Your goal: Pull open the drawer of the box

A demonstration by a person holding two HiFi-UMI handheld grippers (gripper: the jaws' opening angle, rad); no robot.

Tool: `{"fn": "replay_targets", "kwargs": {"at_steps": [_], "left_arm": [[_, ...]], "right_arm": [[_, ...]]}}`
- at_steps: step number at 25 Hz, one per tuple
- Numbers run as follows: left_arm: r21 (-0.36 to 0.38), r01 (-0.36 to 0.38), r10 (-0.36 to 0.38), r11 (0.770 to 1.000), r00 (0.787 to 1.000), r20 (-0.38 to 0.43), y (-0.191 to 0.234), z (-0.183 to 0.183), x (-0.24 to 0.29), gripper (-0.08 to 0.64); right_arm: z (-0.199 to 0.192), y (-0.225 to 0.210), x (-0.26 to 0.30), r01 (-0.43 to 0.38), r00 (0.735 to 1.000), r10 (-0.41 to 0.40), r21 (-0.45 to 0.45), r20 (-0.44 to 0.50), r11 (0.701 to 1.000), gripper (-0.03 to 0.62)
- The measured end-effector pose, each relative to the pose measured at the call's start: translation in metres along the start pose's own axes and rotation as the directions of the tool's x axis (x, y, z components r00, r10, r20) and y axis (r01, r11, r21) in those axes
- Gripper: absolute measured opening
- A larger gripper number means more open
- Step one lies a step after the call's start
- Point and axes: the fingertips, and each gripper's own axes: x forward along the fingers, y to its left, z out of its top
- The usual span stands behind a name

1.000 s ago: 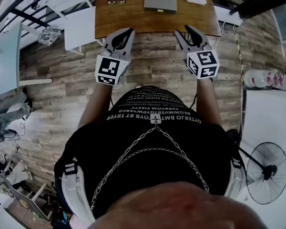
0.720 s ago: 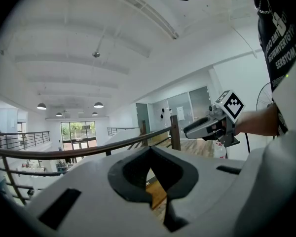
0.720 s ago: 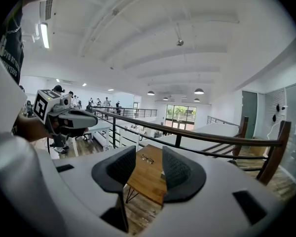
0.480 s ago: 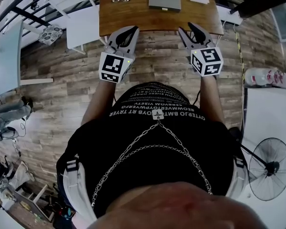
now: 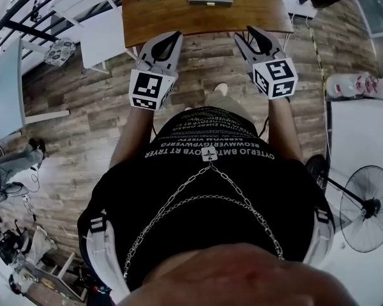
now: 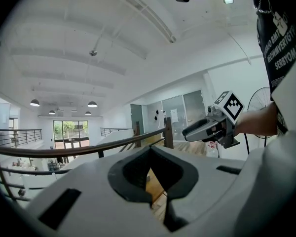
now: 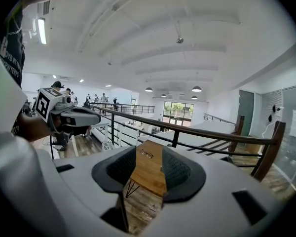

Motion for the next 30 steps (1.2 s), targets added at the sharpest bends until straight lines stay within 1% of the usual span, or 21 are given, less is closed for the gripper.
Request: {"fn": "replay_targets", "kwargs": {"at_steps": [2,5,10,14,17,23,30], "left_arm": [[-0.008,0.001,-0.001,1.000,1.000,-0.016,0.004,0.000,-0.001,0.005],[-0.015,-0.002,0.001,1.000,0.998,-0.065,0.001,-0.012,0.000,0.005],[-0.008,-0.026,0.026,1.000,0.998,-0.059,-0.013,-0.022,0.016,0.005],[-0.010,-0.037,0.036,0.999,0.993,-0.108,-0.009,-0.018,0.027,0.005],[-0.010,-0.044,0.043,0.999,0.994,-0.101,-0.013,-0.012,0.046,0.005],[0.030,-0.020,0.023,0.999,0.995,-0.098,-0.017,-0.001,0.066,0.005],[0.031,-0.004,0.007,1.000,0.995,-0.098,-0.015,0.008,0.081,0.005]], "right_arm": [[0.003,0.001,0.003,-0.007,1.000,0.007,0.000,-0.012,1.000,0.163],[0.003,0.000,0.005,-0.023,1.000,0.023,0.000,-0.015,1.000,0.163],[-0.013,-0.014,0.007,-0.060,0.998,0.060,0.002,-0.005,0.998,0.160],[-0.008,-0.015,0.022,-0.122,0.992,0.122,0.016,-0.013,0.992,0.157],[-0.008,-0.024,0.027,-0.149,0.989,0.149,0.004,-0.016,0.989,0.156],[0.002,-0.044,0.029,-0.141,0.990,0.141,0.009,0.023,0.990,0.154],[-0.001,-0.055,0.022,-0.122,0.992,0.121,0.037,0.018,0.992,0.147]]}}
